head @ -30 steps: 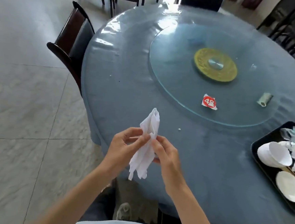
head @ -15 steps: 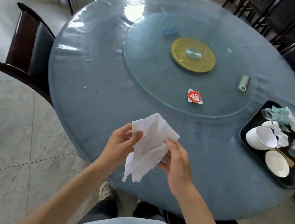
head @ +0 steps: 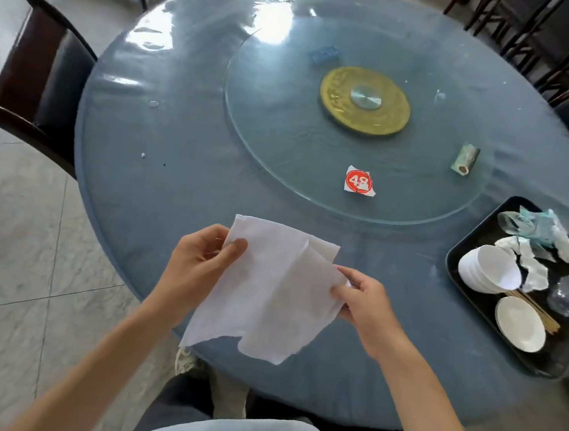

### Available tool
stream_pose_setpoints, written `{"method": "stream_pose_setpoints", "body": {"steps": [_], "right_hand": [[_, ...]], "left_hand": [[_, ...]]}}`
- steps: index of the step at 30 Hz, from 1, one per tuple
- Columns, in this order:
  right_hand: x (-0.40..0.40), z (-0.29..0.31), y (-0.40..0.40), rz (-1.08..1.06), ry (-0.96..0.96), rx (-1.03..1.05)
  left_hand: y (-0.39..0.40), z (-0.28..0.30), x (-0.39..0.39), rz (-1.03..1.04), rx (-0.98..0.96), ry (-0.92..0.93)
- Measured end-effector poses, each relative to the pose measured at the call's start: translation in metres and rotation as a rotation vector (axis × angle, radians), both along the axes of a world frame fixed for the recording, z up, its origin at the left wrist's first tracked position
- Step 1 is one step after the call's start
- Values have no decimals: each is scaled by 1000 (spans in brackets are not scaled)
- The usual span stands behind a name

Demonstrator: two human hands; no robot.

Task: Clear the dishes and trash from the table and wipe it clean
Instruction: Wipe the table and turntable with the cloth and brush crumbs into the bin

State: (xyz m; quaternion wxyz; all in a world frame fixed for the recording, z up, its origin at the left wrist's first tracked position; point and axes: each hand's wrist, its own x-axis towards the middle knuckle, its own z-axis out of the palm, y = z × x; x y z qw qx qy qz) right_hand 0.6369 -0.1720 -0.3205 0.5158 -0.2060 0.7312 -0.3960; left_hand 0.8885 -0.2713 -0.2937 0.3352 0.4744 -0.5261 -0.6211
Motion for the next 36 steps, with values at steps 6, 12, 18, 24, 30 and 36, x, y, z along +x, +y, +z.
{"method": "stream_pose_setpoints", "body": {"steps": [6,12,18,24,30,36], "right_hand": [[-71,8,6,58,121,-16],[-130,12,0,106,201,-52],[-172,10,-17,210,275,-35],[-193,-34,-43,419,454,103],[-181,-81,-103,546,511,60],[-143,-120,-96,670,827,-22]], "left_hand": [[8,4,2,189,-63,-55],[30,2,18,349,-43,-177],[74,-15,22,440,108,-162],[120,-79,9,406,337,-234],[117,-137,-3,534,343,-273],[119,-176,2,647,168,-891]]}}
